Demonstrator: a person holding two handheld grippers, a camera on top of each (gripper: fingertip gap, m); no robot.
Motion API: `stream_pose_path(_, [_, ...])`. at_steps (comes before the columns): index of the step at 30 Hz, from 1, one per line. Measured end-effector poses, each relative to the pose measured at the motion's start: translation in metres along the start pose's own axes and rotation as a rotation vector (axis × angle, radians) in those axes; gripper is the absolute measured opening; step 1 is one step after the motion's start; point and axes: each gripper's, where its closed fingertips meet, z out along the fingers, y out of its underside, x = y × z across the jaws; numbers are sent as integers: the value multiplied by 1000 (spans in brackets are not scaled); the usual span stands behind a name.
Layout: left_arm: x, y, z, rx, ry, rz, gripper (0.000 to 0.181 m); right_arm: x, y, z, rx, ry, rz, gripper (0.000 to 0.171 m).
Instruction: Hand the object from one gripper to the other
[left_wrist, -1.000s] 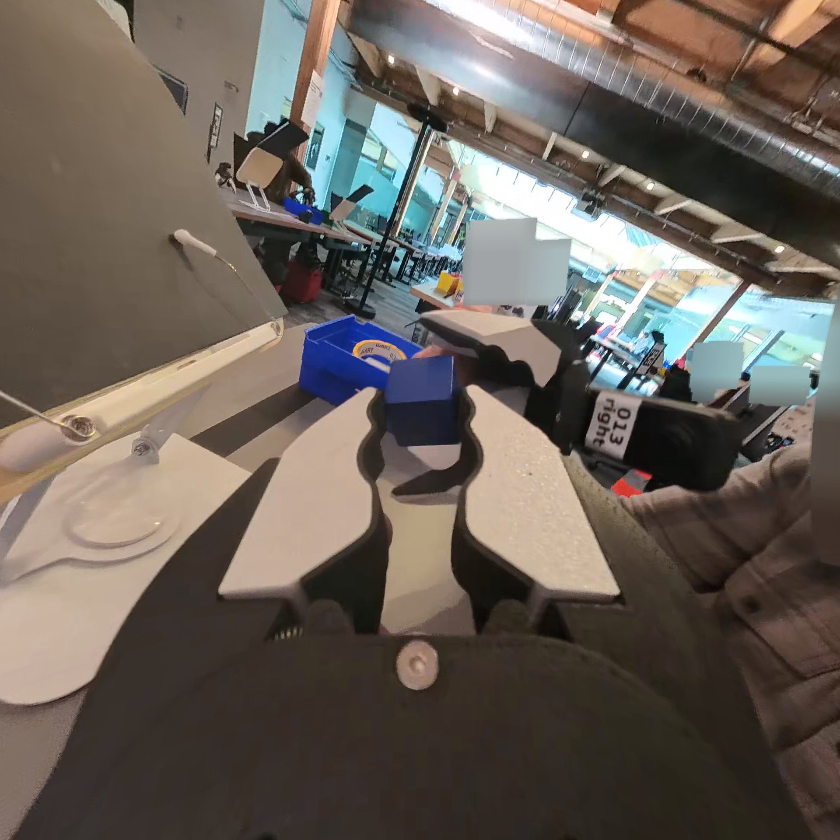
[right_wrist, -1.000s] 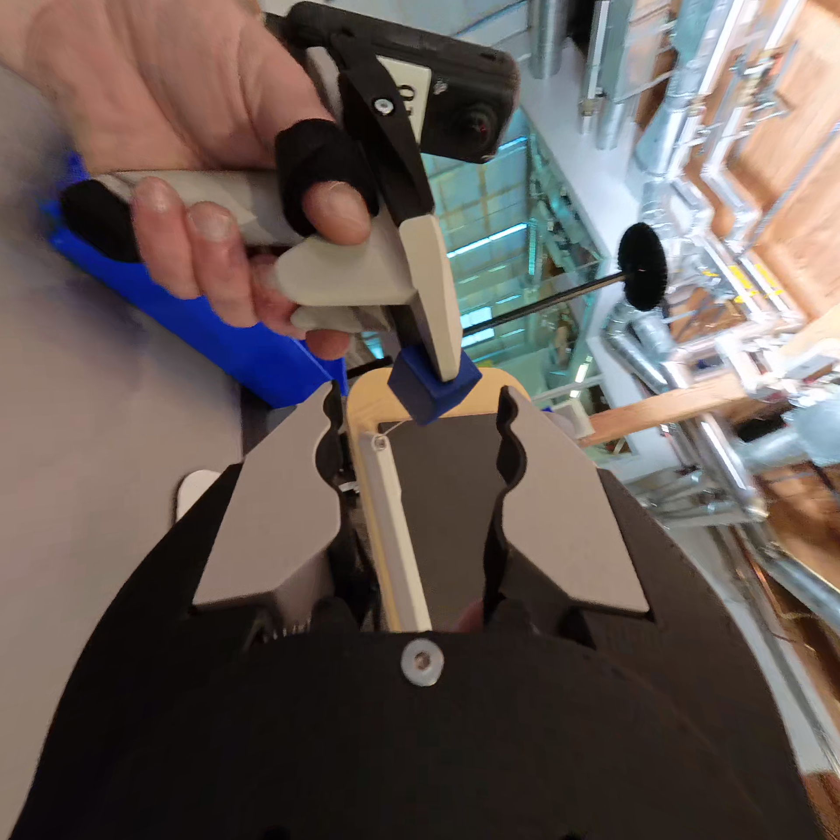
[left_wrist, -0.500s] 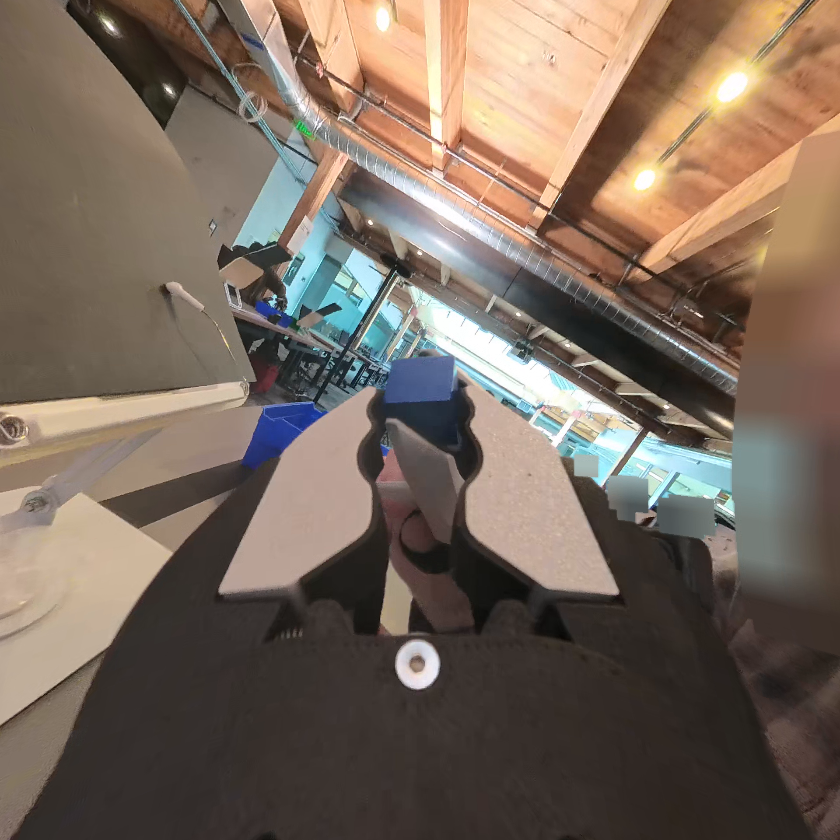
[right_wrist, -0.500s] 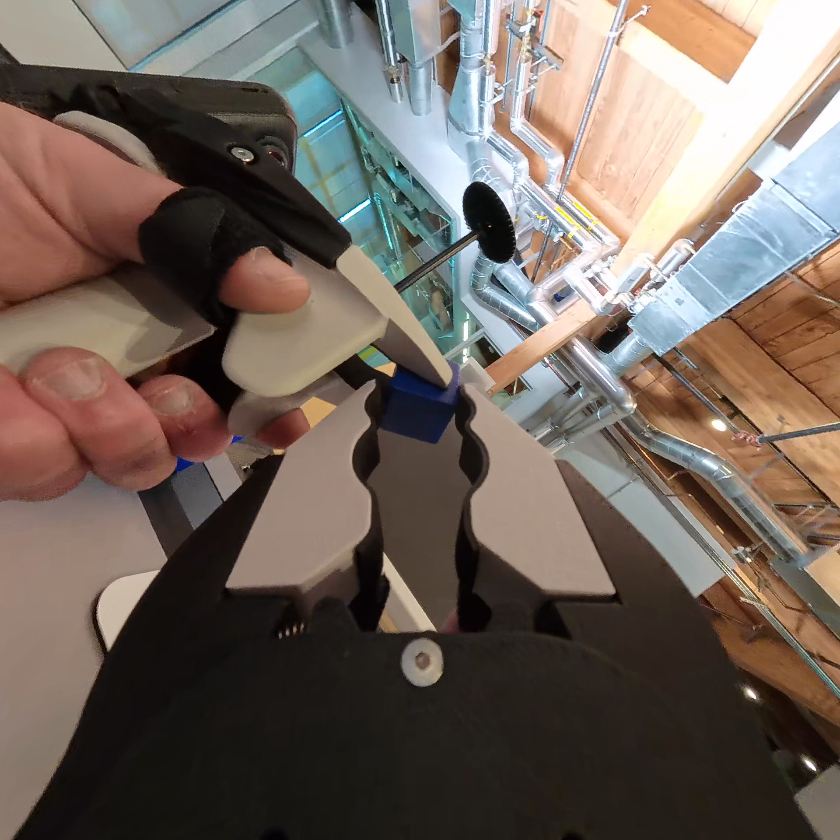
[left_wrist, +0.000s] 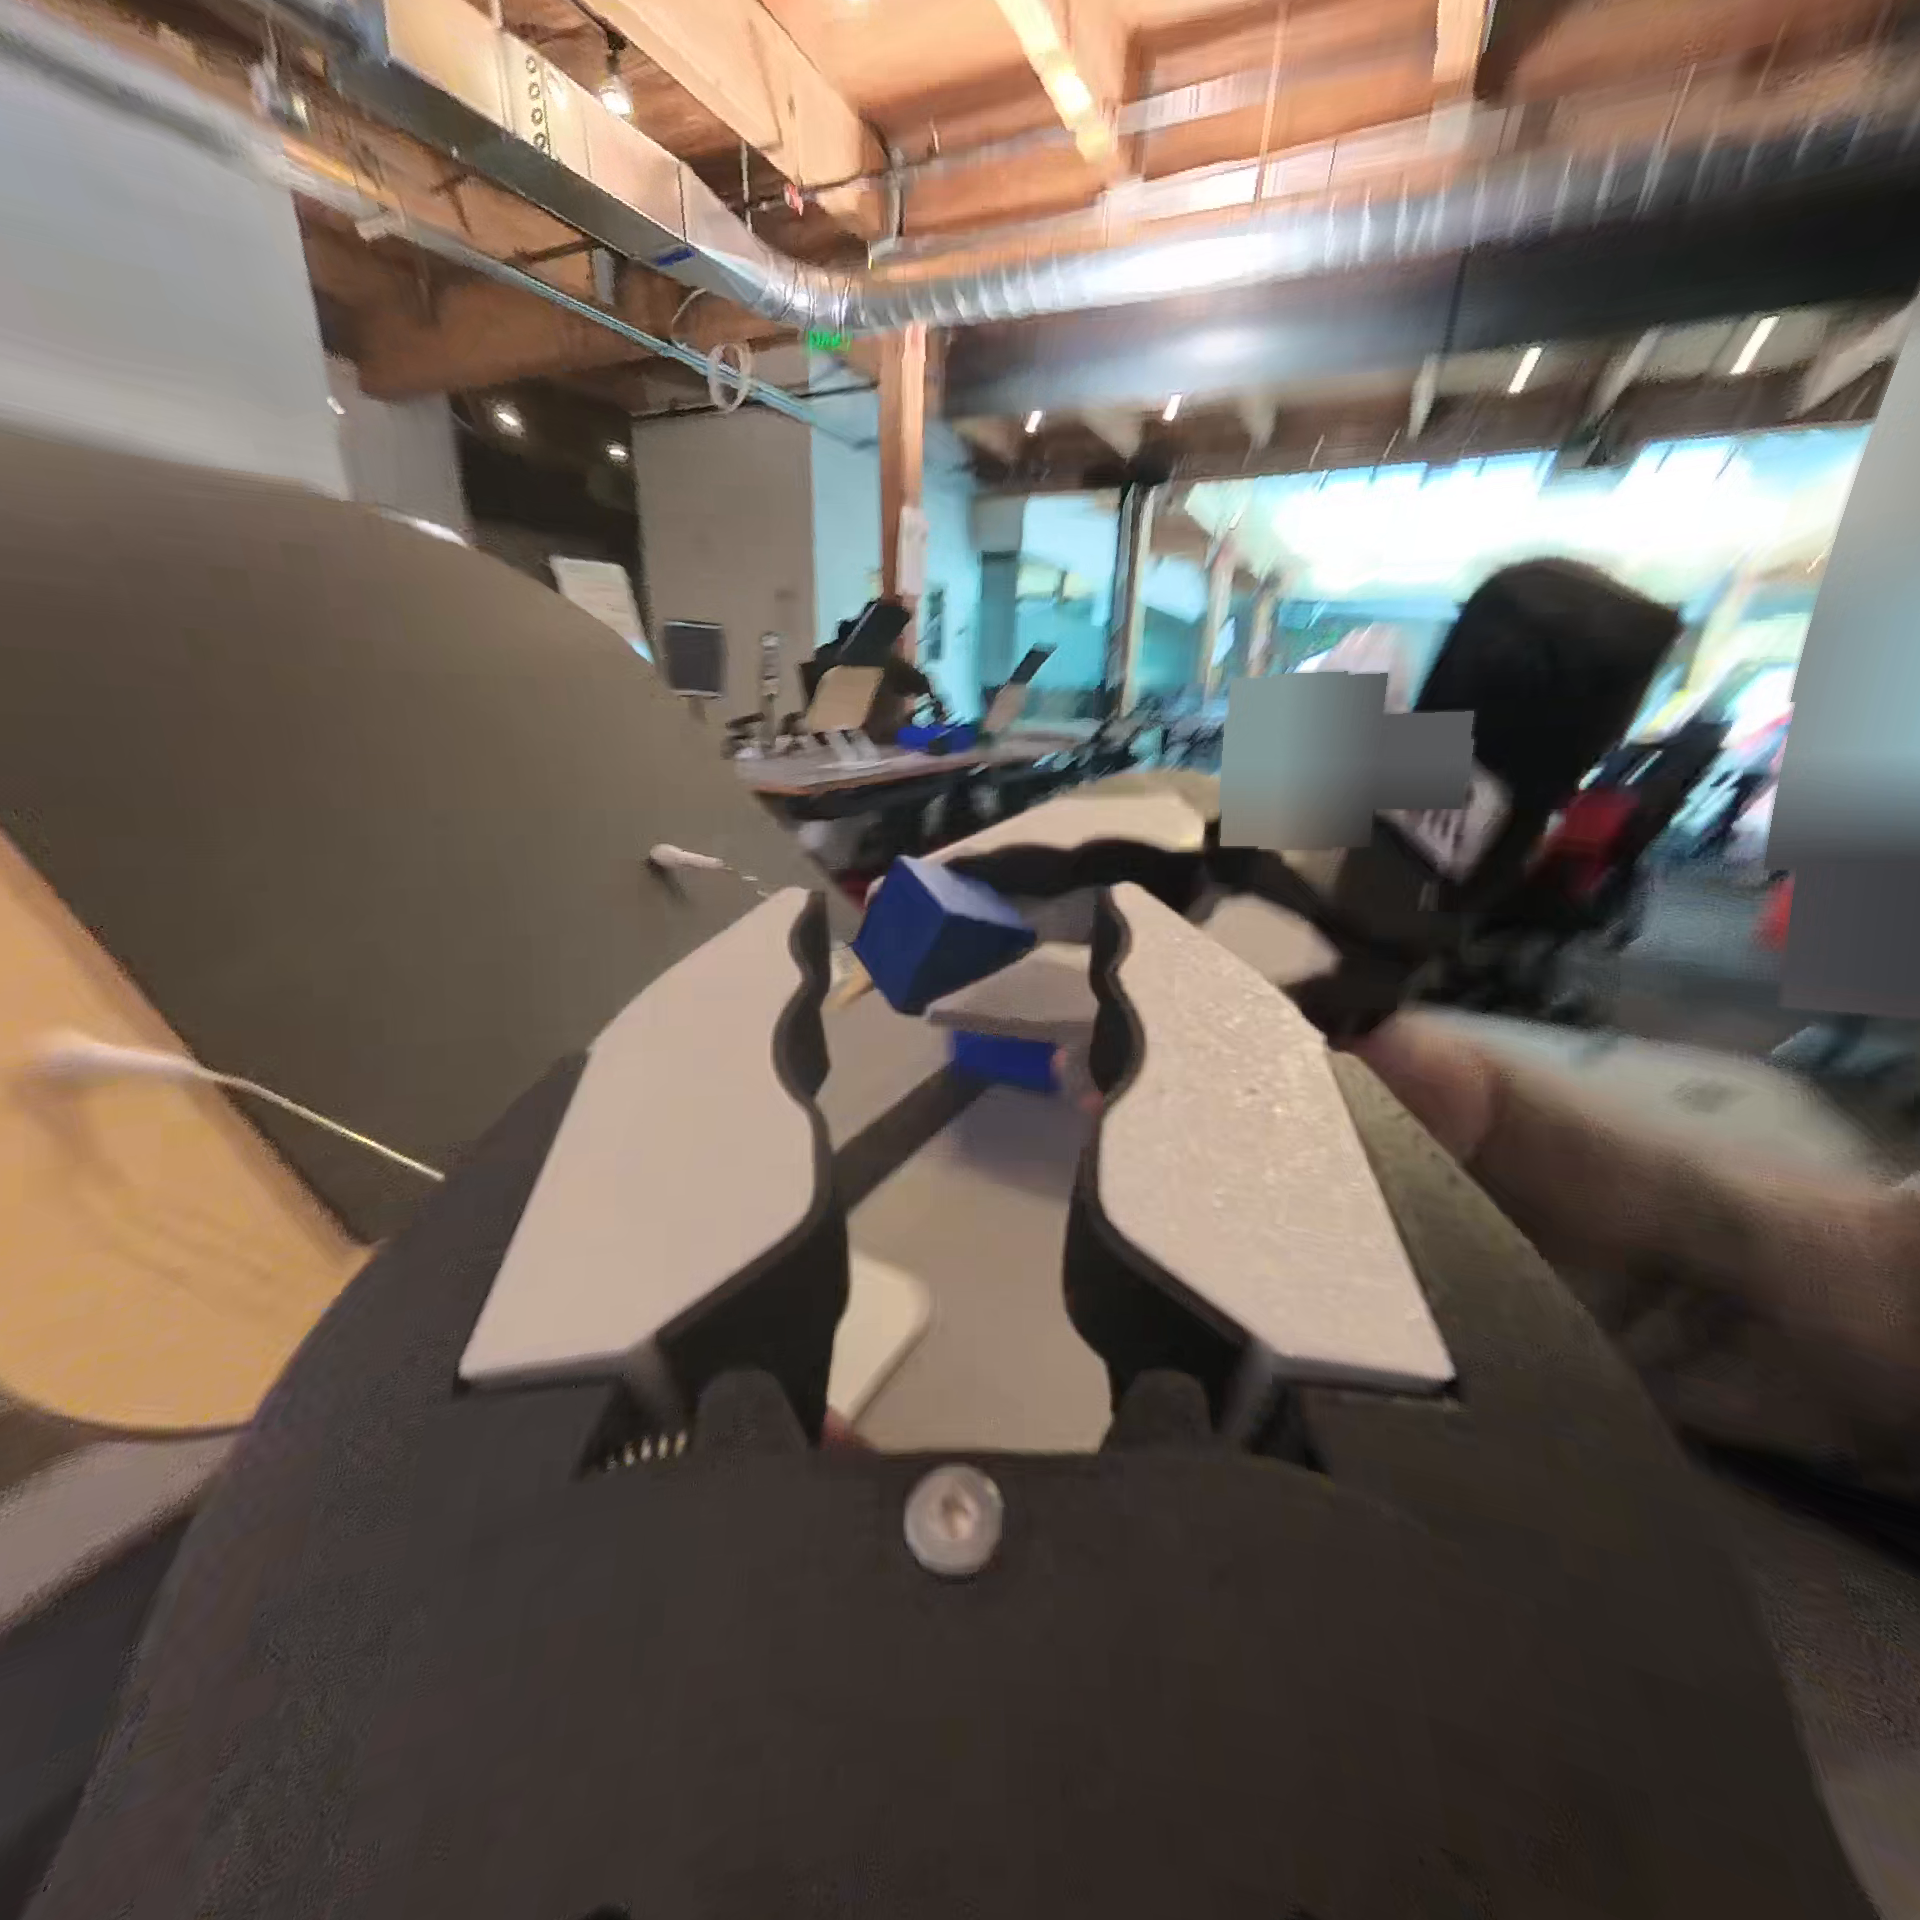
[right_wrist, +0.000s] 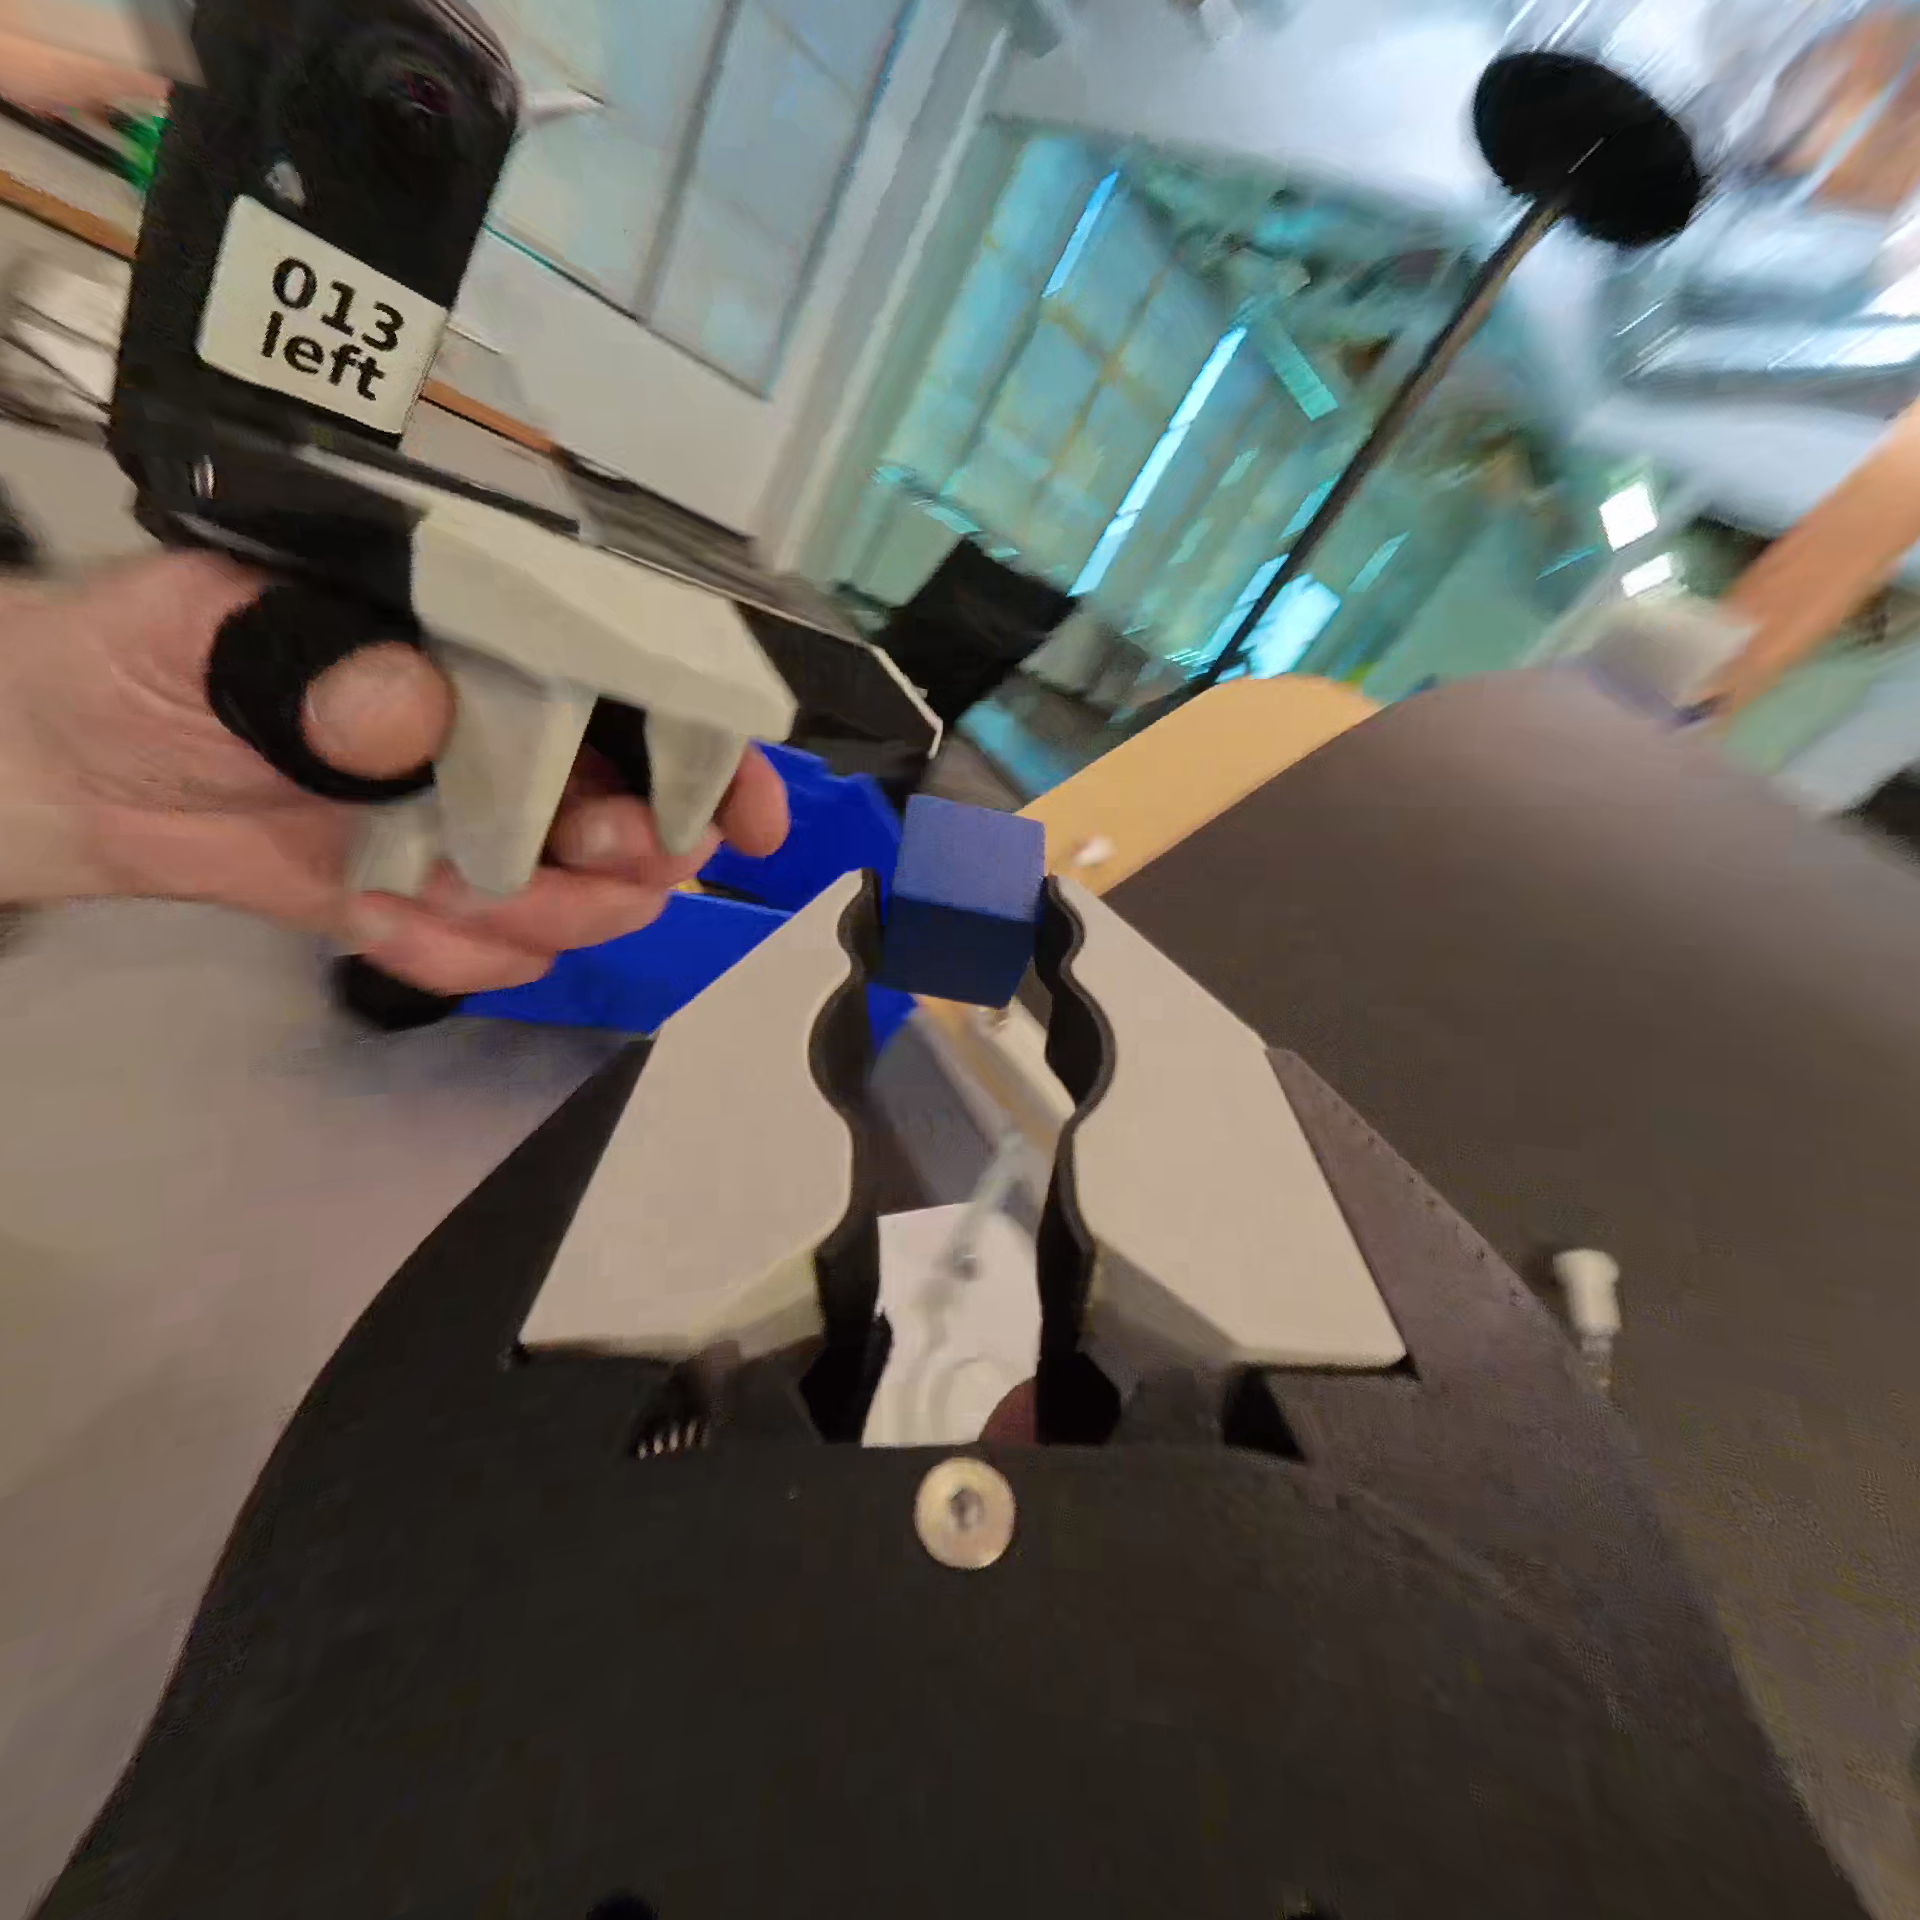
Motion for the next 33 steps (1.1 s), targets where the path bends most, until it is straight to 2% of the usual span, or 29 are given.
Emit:
stream_pose_path(4, [3, 13, 1, -141, -121, 558, 56, -1, 5, -10, 24, -234, 391, 26])
stream_pose_path(7, [2, 25, 3, -228, -213, 961, 61, -5, 12, -17, -1, -375, 607, 26])
stream_pose_path(12, [6, 30, 11, -251, -355, 1332, 64, -12, 26, -16, -38, -466, 791, 26])
stream_pose_path(16, [3, 40, 16, -299, -414, 1445, 68, -22, 23, -14, -20, -533, 879, 26])
stream_pose_path(20, [-5, 46, 16, -313, -461, 1466, 73, -29, 17, -13, 1, -578, 915, 26])
stream_pose_path(28, [-1, 39, 13, -233, -540, 1622, 59, -36, 14, -10, 25, -632, 1001, 27])
stream_pose_path(33, [-10, 40, 8, -234, -593, 1647, 55, -40, 11, -8, 40, -656, 1033, 26])
